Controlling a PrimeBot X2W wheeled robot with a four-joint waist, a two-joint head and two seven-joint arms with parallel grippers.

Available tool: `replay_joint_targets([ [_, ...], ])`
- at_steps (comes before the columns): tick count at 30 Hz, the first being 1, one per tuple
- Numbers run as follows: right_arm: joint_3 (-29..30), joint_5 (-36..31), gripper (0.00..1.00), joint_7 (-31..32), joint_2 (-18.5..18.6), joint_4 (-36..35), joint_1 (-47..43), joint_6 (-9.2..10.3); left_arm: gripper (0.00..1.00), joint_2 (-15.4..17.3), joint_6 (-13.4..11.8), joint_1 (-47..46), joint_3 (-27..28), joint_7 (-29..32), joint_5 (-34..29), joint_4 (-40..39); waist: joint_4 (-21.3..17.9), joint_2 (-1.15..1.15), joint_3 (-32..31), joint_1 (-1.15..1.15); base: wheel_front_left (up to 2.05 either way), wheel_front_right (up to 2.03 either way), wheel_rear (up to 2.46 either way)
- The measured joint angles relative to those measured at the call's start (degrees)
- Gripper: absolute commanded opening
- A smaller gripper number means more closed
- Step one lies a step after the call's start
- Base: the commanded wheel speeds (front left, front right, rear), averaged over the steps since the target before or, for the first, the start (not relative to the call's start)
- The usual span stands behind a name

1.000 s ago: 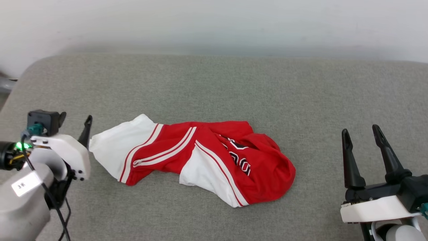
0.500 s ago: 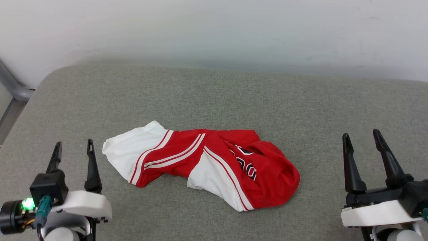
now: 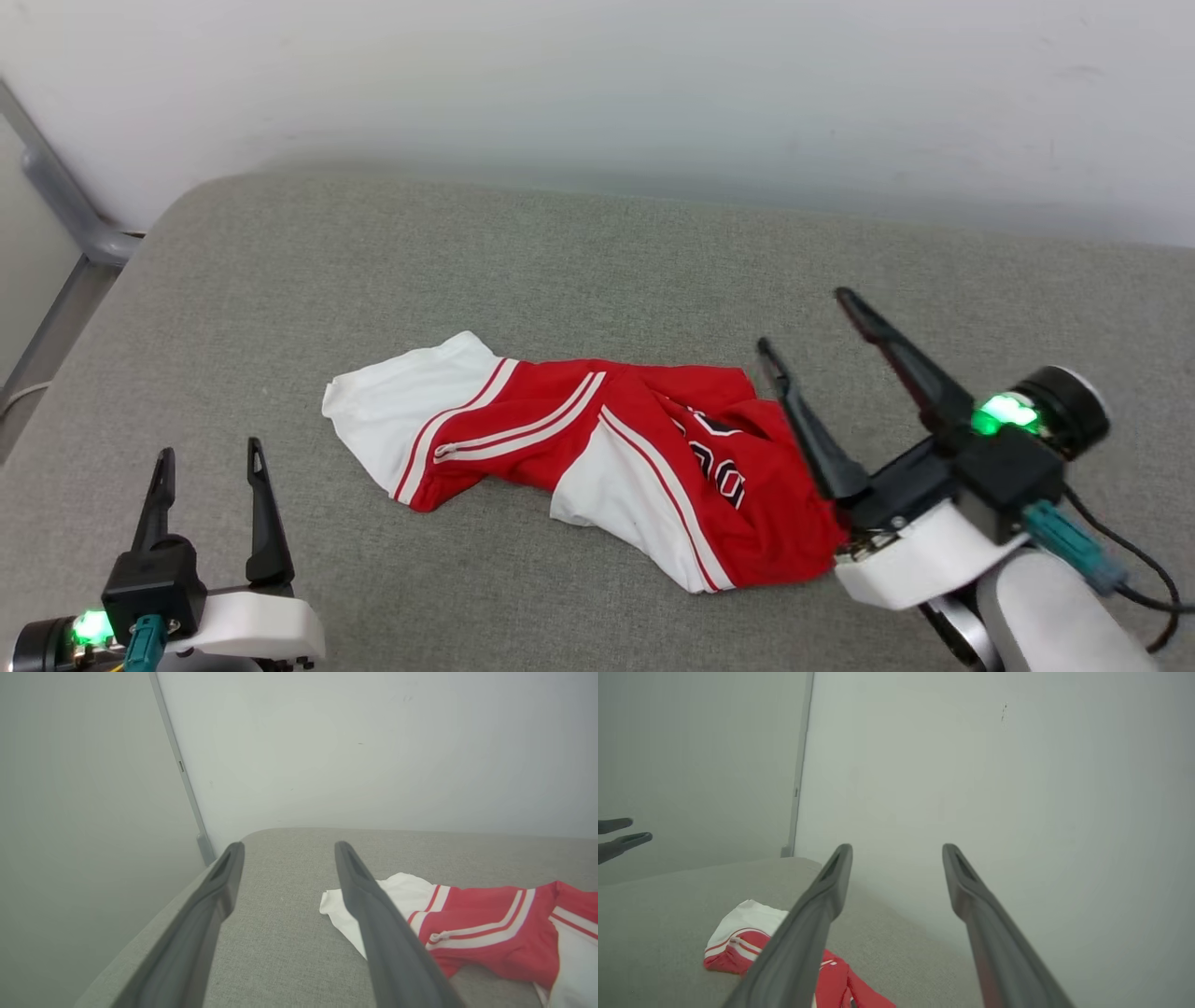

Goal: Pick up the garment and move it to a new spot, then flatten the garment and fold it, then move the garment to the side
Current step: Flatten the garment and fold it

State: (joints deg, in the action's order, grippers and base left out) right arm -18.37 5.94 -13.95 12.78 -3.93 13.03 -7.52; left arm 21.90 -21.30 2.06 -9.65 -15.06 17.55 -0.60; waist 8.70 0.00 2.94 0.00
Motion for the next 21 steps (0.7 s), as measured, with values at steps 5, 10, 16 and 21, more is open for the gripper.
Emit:
replay_joint_targets([
  [5,-15.1,6.8,1.0,11.1,7.9,0.1,8.2,0.0,1.0,-2.9,2.7,0.4,2.3,0.0,-2.8,0.2,0.9,0.0,0.4,0.0,0.0,0.0,0.0],
  [10,-29.6,15.5,1.0,24.6,15.7,-1.1,16.9,-0.01,1.0,-5.4,4.8,0.5,3.9,0.0,-5.1,0.4,1.7,0.0,1.0,0.0,0.0,0.0,0.0],
  [16,-42.6,22.9,1.0,37.3,23.2,-1.7,24.4,-0.01,1.0,-7.9,6.8,0.4,5.7,0.0,-7.3,0.6,2.7,0.0,2.3,0.0,0.0,0.0,0.0],
  [21,-50.6,26.9,1.0,43.6,26.7,-0.9,28.6,-0.01,1.0,-10.0,8.2,0.2,6.8,0.0,-8.8,0.5,3.3,0.0,4.0,0.01,0.0,0.0,0.0],
])
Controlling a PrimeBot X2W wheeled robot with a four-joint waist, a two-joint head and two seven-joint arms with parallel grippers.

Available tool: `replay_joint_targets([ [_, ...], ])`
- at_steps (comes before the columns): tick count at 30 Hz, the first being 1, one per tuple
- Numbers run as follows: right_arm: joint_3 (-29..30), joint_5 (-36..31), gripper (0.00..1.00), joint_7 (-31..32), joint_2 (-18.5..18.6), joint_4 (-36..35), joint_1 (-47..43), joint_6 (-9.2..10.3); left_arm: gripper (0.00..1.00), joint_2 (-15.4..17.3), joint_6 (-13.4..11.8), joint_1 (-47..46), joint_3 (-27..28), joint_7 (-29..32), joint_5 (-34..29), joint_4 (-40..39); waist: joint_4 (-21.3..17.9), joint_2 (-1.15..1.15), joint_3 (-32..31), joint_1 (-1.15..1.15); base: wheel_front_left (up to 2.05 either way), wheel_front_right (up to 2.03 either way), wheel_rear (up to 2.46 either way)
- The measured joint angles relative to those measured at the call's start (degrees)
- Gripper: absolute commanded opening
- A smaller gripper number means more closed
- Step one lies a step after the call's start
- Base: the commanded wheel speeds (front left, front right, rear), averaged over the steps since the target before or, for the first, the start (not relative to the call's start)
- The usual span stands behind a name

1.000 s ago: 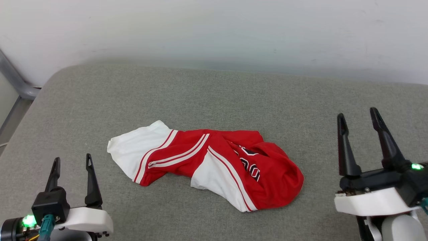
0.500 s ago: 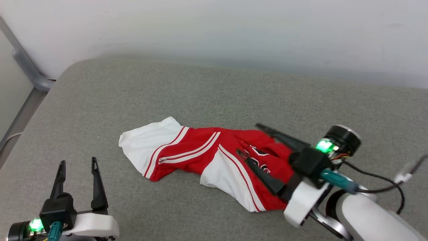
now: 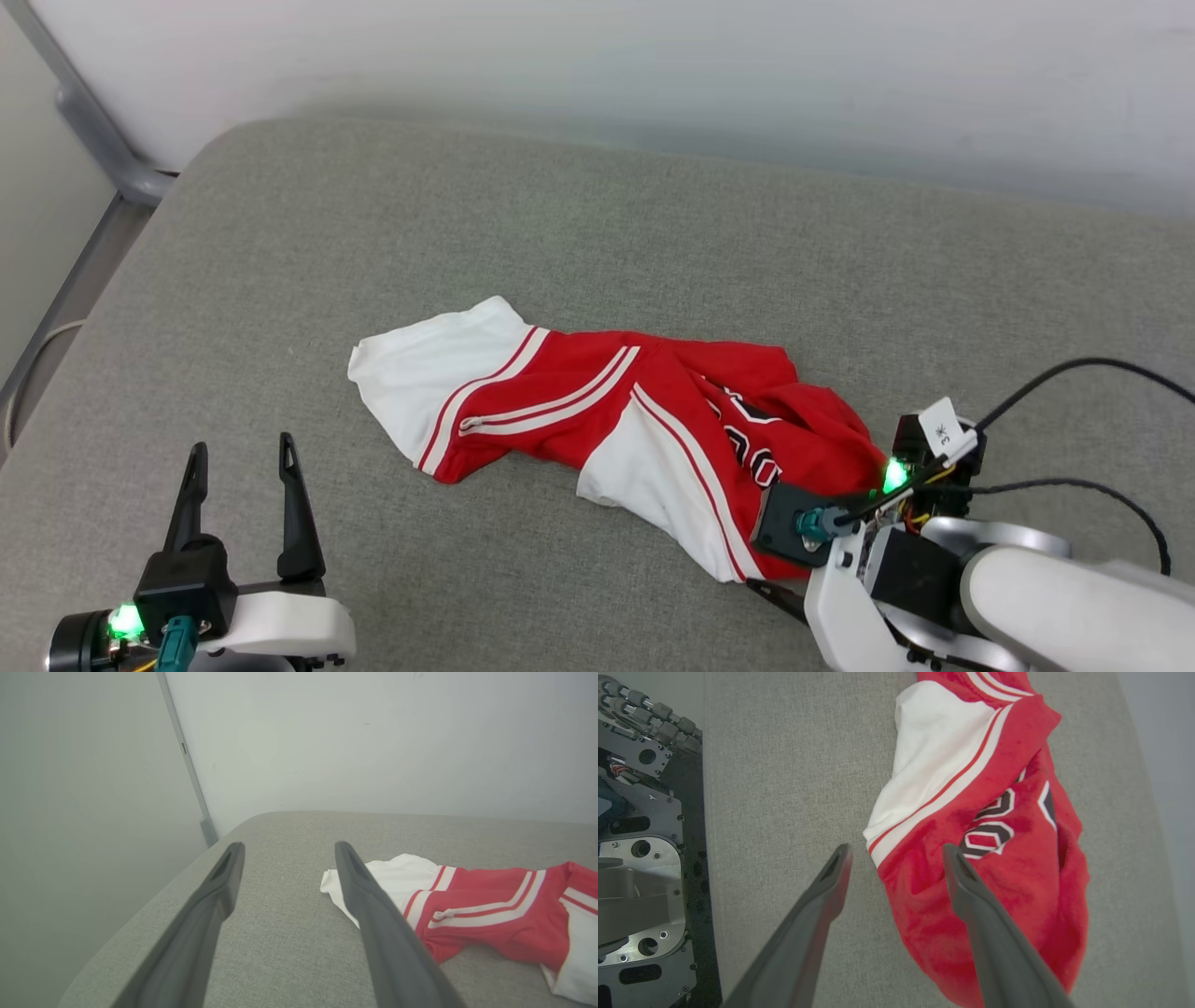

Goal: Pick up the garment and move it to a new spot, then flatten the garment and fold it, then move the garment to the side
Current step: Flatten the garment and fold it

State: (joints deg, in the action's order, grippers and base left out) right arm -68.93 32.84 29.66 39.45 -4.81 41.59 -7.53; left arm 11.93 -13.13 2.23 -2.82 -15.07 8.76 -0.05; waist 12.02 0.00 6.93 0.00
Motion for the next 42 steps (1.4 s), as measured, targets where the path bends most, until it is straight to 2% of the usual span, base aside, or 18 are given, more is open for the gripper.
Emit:
replay_joint_targets([
  [4,-2.8,0.8,1.0,1.9,0.5,1.1,2.8,0.0,1.0,-1.7,1.1,-0.7,0.7,0.0,-1.0,0.1,0.6,0.0,1.7,0.0,0.0,0.0,0.0],
  [11,-4.3,0.4,1.0,5.5,-0.4,3.9,3.9,0.0,1.0,-4.5,2.9,-3.3,0.8,0.0,-2.6,0.4,2.6,0.0,5.3,0.0,0.0,0.0,0.0],
  [19,-3.6,-3.7,1.0,13.1,-1.2,3.2,-1.9,0.16,1.0,-6.8,4.6,-5.6,0.5,0.0,-4.1,1.2,5.4,0.0,8.8,0.0,0.0,0.0,0.0],
  [27,-3.6,-6.2,1.0,11.0,-1.4,5.3,-1.6,0.0,1.0,-7.5,5.1,-6.3,1.3,0.0,-4.9,1.6,5.6,0.0,10.0,0.0,0.0,0.0,0.0],
  [28,-3.9,-7.2,0.0,8.3,-2.1,7.5,-0.8,-0.13,1.0,-7.8,5.2,-6.4,1.4,0.0,-5.1,1.7,5.3,0.0,10.1,0.0,0.0,0.0,0.0],
  [34,-4.0,-8.3,0.0,2.3,-4.0,11.9,0.0,-0.05,1.0,-8.1,5.5,-6.4,2.2,0.0,-5.6,1.7,4.5,0.0,9.5,0.0,0.0,0.0,0.0],
  [42,-4.4,-6.7,0.0,-6.6,-6.3,13.6,0.8,-0.02,1.0,-7.9,5.6,-5.3,3.6,0.0,-6.5,1.6,2.2,0.0,7.1,0.0,0.0,0.0,0.0],
])
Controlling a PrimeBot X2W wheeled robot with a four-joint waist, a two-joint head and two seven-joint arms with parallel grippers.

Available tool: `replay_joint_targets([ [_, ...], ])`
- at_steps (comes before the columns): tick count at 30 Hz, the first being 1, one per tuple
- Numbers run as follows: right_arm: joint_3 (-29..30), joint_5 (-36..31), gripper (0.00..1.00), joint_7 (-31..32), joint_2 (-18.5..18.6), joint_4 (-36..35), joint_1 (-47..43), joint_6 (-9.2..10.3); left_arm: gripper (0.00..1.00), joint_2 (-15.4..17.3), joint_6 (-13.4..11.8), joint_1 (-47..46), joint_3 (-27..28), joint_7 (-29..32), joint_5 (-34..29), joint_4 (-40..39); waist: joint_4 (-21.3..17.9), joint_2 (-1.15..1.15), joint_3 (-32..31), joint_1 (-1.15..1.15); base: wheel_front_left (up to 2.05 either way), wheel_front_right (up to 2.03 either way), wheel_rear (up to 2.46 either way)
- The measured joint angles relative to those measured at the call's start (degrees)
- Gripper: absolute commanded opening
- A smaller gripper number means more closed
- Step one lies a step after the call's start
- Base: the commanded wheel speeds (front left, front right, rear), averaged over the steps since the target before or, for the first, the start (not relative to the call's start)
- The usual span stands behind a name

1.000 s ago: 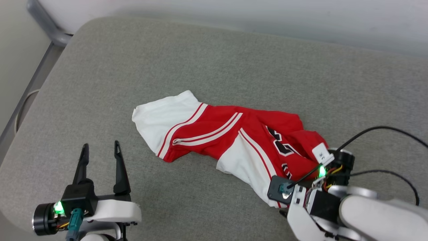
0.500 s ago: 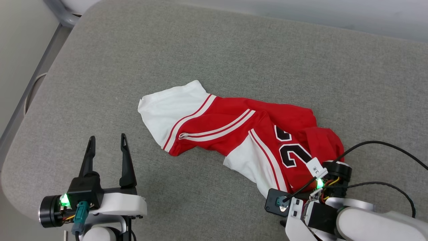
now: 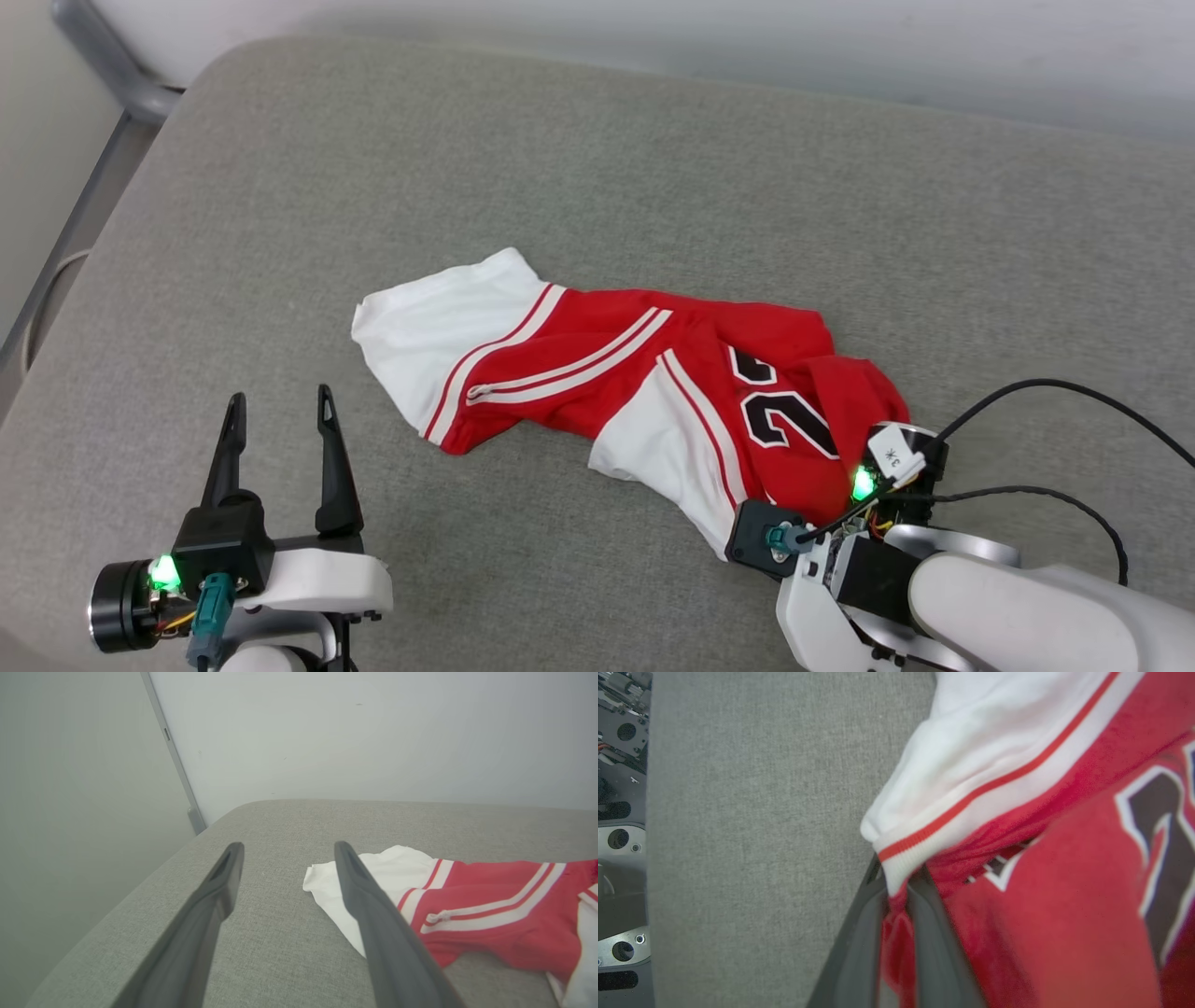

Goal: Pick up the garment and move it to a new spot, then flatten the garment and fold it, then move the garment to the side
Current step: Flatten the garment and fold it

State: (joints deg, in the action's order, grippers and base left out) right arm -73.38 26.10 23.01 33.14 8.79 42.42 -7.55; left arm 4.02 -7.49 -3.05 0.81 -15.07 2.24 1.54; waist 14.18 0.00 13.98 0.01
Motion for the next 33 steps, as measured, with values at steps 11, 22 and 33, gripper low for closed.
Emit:
replay_joint_targets([
  [11,8.4,4.2,0.0,-10.7,-1.1,-5.3,-4.0,0.01,1.0,0.7,0.5,3.1,1.4,0.0,-0.5,-0.3,-5.5,0.0,-5.1,-0.01,0.0,0.0,0.0],
  [22,36.2,3.1,0.0,-13.4,-3.8,-10.1,-19.4,0.01,1.0,0.8,0.9,5.3,2.0,0.0,-0.5,-0.8,-10.4,0.0,-8.2,-0.01,0.0,0.0,0.0],
  [33,62.6,0.1,0.0,-15.3,-7.1,2.4,-30.4,0.01,1.0,0.7,1.0,5.4,1.9,0.0,-0.5,-0.8,-12.4,0.0,-6.9,-0.01,0.0,0.0,0.0],
])
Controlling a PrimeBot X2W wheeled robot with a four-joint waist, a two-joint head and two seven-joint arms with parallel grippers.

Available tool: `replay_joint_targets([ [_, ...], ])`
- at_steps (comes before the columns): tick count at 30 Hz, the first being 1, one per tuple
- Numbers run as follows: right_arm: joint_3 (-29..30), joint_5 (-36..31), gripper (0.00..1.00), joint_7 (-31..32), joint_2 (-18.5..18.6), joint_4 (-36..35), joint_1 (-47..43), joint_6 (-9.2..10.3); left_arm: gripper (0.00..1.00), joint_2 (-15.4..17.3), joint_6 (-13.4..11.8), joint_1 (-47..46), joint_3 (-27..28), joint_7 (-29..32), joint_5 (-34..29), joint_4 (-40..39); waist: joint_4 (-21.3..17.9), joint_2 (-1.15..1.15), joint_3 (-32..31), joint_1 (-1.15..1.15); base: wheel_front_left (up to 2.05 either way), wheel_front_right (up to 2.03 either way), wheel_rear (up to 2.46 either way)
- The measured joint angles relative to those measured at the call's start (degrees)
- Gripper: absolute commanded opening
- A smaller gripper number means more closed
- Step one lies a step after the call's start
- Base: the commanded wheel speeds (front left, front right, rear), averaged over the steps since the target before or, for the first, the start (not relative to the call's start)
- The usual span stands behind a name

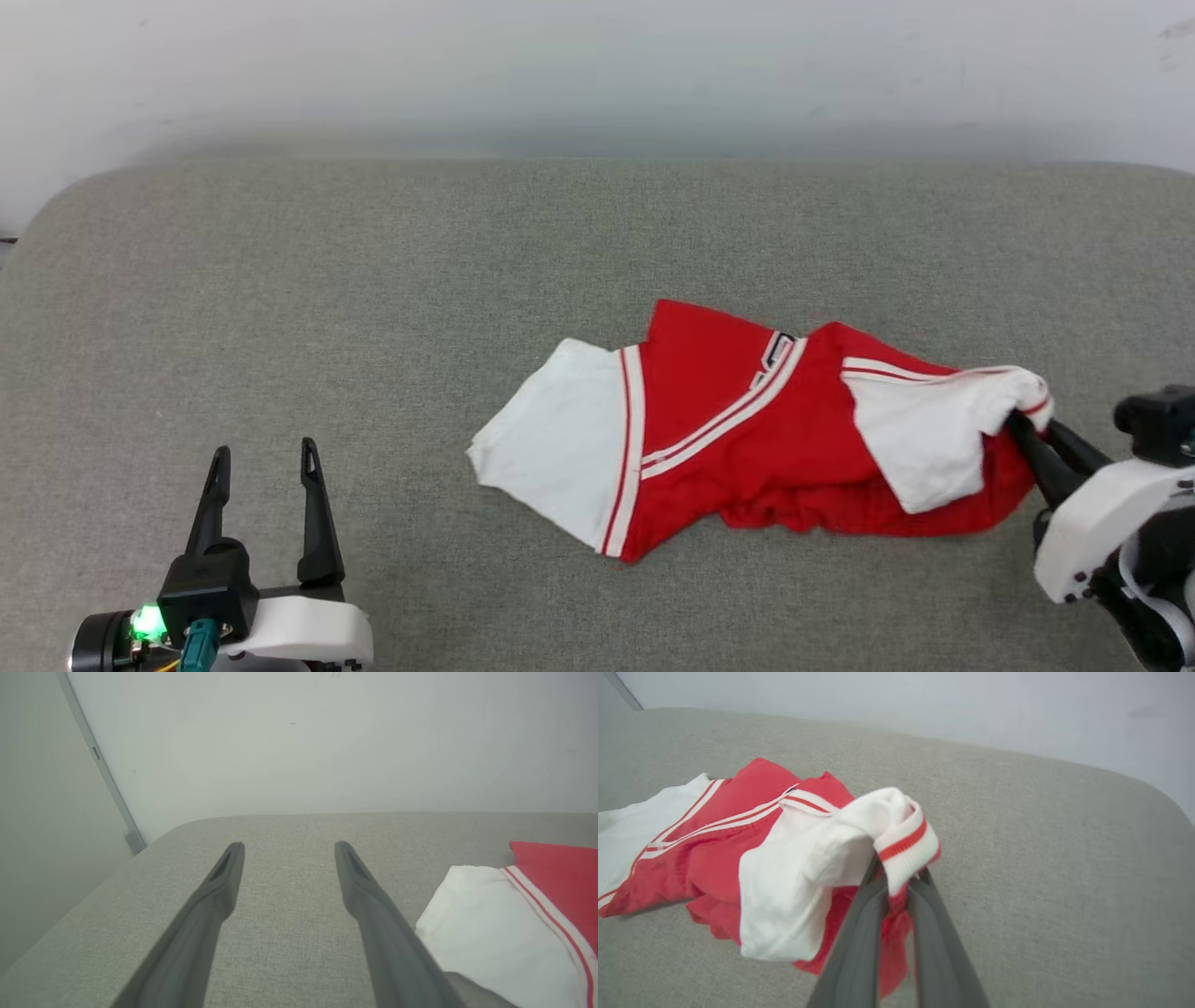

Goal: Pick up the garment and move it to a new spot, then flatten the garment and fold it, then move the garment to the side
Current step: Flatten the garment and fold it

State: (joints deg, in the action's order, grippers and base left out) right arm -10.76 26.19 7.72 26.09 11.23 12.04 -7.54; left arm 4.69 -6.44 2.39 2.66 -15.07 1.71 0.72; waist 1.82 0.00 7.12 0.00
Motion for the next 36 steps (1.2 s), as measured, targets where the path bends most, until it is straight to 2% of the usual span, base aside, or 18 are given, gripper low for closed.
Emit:
replay_joint_targets([
  [12,18.0,0.0,0.0,-5.5,-0.7,29.9,-1.5,-0.01,1.0,0.0,0.5,-1.3,-0.2,0.0,-0.4,0.5,0.6,0.0,2.2,0.0,0.0,0.0,0.0],
  [15,20.0,-0.5,0.0,-6.0,-0.5,35.3,-0.3,-0.02,1.0,0.1,0.5,-1.5,-0.1,0.0,-0.5,0.6,0.8,0.0,2.4,0.0,0.0,0.0,0.0],
  [20,20.1,-0.9,0.02,-9.6,-1.3,38.7,1.3,-0.03,1.0,0.1,0.4,-1.5,0.1,0.0,-0.5,0.8,0.4,0.0,2.1,0.0,0.0,0.0,0.0],
  [21,20.2,-1.0,0.41,-11.0,-1.4,38.8,1.7,-0.03,1.0,0.1,0.4,-1.5,0.1,0.0,-0.5,0.9,0.2,0.0,2.0,0.0,0.0,0.0,0.0],
  [22,20.5,-1.1,0.94,-12.4,-1.4,39.0,1.9,-0.01,1.0,0.1,0.4,-1.5,0.0,0.0,-0.5,1.0,0.1,0.0,1.7,0.0,0.0,0.0,0.0],
  [23,20.9,-1.2,1.0,-14.0,-1.4,39.0,1.9,-0.01,1.0,0.2,0.4,-1.5,0.1,0.0,-0.5,1.1,0.0,0.0,1.5,0.0,0.0,0.0,0.0],
  [27,23.1,-2.4,1.0,-19.1,-0.7,37.6,2.2,0.0,1.0,0.4,0.4,-1.3,0.1,0.0,-0.8,0.9,-0.4,0.0,0.4,0.0,0.0,0.0,0.0],
  [32,26.4,-5.8,1.0,-21.6,0.2,33.8,2.3,0.01,1.0,0.5,0.4,-0.5,0.0,0.0,-1.0,0.7,-1.0,0.0,-0.4,0.0,0.0,0.0,0.0],
  [35,28.8,-7.8,1.0,-22.0,-0.7,29.1,2.2,0.01,1.0,0.6,0.4,-0.4,0.0,0.0,-1.0,0.5,-1.3,0.0,-0.9,0.0,0.0,0.0,0.0],
  [36,30.0,-9.5,1.0,-22.1,-1.3,25.1,2.1,0.01,1.0,0.6,0.3,-0.2,0.0,0.0,-1.0,0.4,-1.5,0.0,-1.2,0.0,0.0,0.0,0.0],
])
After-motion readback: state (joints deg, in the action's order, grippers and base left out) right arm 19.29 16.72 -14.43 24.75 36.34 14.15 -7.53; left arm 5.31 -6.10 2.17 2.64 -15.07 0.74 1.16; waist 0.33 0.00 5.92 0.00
